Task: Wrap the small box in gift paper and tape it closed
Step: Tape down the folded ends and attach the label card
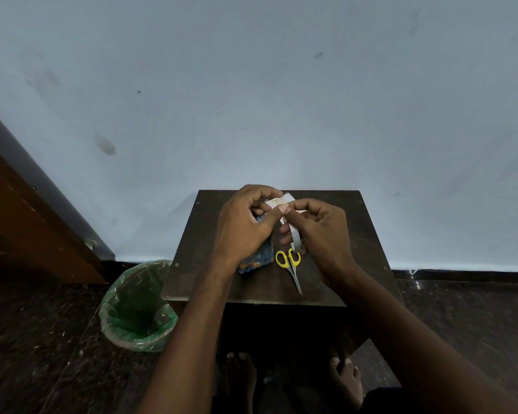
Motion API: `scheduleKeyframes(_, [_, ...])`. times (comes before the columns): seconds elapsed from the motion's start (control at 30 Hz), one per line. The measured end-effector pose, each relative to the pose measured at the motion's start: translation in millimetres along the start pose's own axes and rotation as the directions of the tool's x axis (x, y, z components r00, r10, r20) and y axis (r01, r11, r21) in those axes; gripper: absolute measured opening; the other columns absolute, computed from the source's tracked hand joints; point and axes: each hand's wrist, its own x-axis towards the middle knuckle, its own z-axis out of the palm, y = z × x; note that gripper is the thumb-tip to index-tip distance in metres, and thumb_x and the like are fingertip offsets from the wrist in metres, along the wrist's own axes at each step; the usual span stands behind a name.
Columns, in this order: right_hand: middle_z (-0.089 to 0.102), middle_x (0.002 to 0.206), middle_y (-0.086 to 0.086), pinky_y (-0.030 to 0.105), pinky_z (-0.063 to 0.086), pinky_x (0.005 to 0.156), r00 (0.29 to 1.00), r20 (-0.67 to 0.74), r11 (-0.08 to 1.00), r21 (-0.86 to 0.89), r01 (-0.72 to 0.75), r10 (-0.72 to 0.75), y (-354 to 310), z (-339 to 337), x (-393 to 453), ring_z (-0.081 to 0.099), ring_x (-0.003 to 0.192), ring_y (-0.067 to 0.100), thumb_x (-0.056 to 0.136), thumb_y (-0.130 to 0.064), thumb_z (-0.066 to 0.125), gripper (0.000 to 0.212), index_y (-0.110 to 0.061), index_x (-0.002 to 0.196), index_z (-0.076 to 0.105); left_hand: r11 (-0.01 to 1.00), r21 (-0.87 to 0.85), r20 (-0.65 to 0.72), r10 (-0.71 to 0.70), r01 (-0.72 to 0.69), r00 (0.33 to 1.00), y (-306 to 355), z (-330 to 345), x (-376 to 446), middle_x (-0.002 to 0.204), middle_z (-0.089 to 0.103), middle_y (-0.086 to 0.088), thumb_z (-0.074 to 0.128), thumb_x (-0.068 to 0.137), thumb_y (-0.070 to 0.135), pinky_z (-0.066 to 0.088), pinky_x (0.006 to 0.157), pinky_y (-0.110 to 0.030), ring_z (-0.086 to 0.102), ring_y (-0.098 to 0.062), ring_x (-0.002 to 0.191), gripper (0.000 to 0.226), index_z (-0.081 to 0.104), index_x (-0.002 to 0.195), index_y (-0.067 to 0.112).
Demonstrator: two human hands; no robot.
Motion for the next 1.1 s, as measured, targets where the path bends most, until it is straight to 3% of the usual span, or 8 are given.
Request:
scheduleKeyframes(0.07, [0.074, 0.073, 0.020, 0.022, 0.048, 0.043, 1.000, 0.003, 0.999, 0.023, 0.022, -0.023, 0, 1, -1, 0.070, 0.058, 0.030, 0.096, -0.017, 0.074, 0.008, -0.010, 0.094, 0.077, 0.999, -0.028, -0.005, -0.045, 0.044, 0.999, 1, -1, 0, 0.118, 0.073, 0.013, 0.082, 0.093, 0.029, 0.060, 0.082, -0.028, 0.073, -0.009, 0.090, 0.028, 0.077, 0.120, 0.024])
scheduleKeyframes(0.27, [0.074, 0.073, 0.021, 0.022, 0.045, 0.042, 0.999, 0.010, 0.997, 0.054, 0.048, -0.048, 1, 5, -2, 0.072, 0.059, 0.036, 0.098, -0.019, 0.073, 0.014, -0.006, 0.097, 0.076, 0.981, -0.162, -0.007, -0.109, 0.106, 0.994, 5, -4, 2, 0.114, 0.077, 0.010, 0.084, 0.091, 0.021, 0.060, 0.080, -0.027, 0.075, -0.012, 0.089, 0.009, 0.085, 0.100, 0.022])
scheduleKeyframes(0.47, [0.072, 0.073, 0.024, 0.021, 0.043, 0.040, 0.999, 0.014, 0.996, 0.076, 0.036, -0.037, 3, 7, -1, 0.070, 0.059, 0.037, 0.099, -0.014, 0.071, 0.014, -0.001, 0.098, 0.074, 0.961, -0.236, -0.061, -0.160, 0.141, 0.985, 8, 0, 2, 0.107, 0.080, 0.009, 0.082, 0.092, 0.016, 0.062, 0.086, -0.031, 0.076, -0.013, 0.095, 0.007, 0.086, 0.094, 0.022])
scheduleKeyframes(0.63, [0.073, 0.072, 0.021, 0.022, 0.042, 0.040, 0.999, 0.022, 0.997, 0.074, 0.036, -0.038, 7, 10, -1, 0.072, 0.061, 0.039, 0.099, -0.017, 0.072, 0.011, -0.007, 0.095, 0.074, 0.950, -0.270, -0.068, -0.182, 0.157, 0.981, 8, 1, 3, 0.105, 0.080, 0.006, 0.083, 0.092, 0.019, 0.059, 0.084, -0.027, 0.076, -0.009, 0.098, 0.002, 0.086, 0.091, 0.019])
scheduleKeyframes(0.83, [0.074, 0.072, 0.019, 0.023, 0.043, 0.042, 0.999, 0.026, 0.997, 0.072, 0.035, -0.037, 9, 12, 1, 0.072, 0.060, 0.037, 0.099, -0.016, 0.071, 0.011, -0.007, 0.096, 0.074, 0.925, -0.326, -0.066, -0.226, 0.193, 0.972, 6, 3, 4, 0.101, 0.081, 0.000, 0.084, 0.091, 0.023, 0.061, 0.082, -0.039, 0.076, -0.018, 0.091, 0.009, 0.085, 0.085, 0.016])
scheduleKeyframes(1.0, [0.074, 0.073, 0.021, 0.021, 0.043, 0.041, 0.999, 0.032, 0.996, 0.084, 0.026, -0.028, 8, 11, 0, 0.072, 0.060, 0.036, 0.099, -0.016, 0.072, 0.010, -0.007, 0.095, 0.073, 0.932, -0.312, -0.083, -0.219, 0.183, 0.972, 9, 3, 4, 0.107, 0.081, 0.006, 0.085, 0.090, 0.017, 0.059, 0.092, -0.028, 0.074, -0.005, 0.107, 0.002, 0.087, 0.091, 0.017])
scheduleKeyframes(1.1, [0.074, 0.075, 0.021, 0.022, 0.045, 0.043, 0.999, 0.046, 0.997, 0.074, 0.021, -0.024, 7, 11, -1, 0.070, 0.060, 0.032, 0.100, -0.011, 0.070, 0.005, -0.007, 0.099, 0.072, 0.943, -0.287, -0.111, -0.210, 0.171, 0.971, 9, 4, 4, 0.113, 0.078, 0.004, 0.083, 0.092, 0.016, 0.058, 0.083, -0.020, 0.075, -0.001, 0.099, 0.004, 0.085, 0.090, 0.014])
